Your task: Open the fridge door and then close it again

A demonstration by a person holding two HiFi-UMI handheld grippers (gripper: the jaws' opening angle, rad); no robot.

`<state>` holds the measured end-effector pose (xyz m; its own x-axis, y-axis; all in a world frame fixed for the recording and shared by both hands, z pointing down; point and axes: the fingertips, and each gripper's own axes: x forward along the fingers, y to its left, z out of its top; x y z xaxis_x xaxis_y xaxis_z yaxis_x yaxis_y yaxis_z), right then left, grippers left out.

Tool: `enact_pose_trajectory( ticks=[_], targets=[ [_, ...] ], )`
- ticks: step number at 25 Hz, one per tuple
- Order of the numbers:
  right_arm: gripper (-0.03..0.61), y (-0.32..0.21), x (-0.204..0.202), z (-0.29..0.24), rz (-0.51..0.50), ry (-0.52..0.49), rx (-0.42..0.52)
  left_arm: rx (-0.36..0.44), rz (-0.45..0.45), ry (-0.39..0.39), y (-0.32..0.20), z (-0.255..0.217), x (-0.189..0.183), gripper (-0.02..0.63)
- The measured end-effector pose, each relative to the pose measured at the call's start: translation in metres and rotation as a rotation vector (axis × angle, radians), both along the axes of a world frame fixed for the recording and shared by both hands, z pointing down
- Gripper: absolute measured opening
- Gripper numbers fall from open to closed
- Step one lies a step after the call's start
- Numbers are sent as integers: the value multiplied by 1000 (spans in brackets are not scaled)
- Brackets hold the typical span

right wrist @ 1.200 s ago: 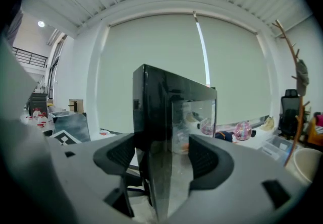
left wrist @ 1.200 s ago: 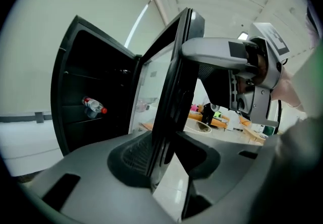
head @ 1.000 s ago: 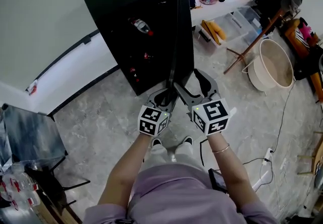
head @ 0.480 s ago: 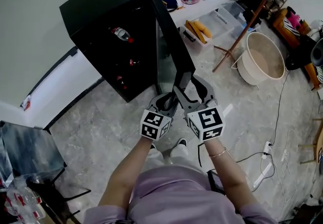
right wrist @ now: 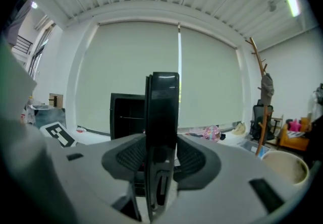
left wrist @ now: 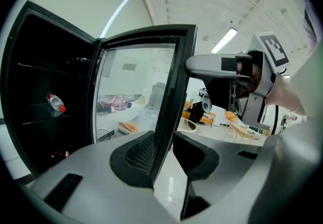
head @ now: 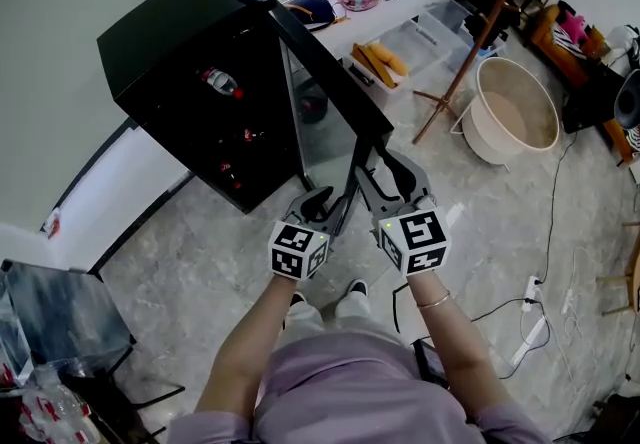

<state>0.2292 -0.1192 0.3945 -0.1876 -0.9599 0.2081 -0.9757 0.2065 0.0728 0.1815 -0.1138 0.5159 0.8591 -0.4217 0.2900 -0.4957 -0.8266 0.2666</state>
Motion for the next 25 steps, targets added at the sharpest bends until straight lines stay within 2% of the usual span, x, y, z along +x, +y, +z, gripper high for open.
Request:
enact_pose_trajectory(
  ticks=[18, 25],
  targets=[
    [183, -31, 112, 3, 34, -57, 31, -4, -219, 28, -73, -17, 8, 89],
    [150, -45, 147, 3, 47, -69, 28, 6, -271, 30, -89, -23, 15, 84]
  ],
)
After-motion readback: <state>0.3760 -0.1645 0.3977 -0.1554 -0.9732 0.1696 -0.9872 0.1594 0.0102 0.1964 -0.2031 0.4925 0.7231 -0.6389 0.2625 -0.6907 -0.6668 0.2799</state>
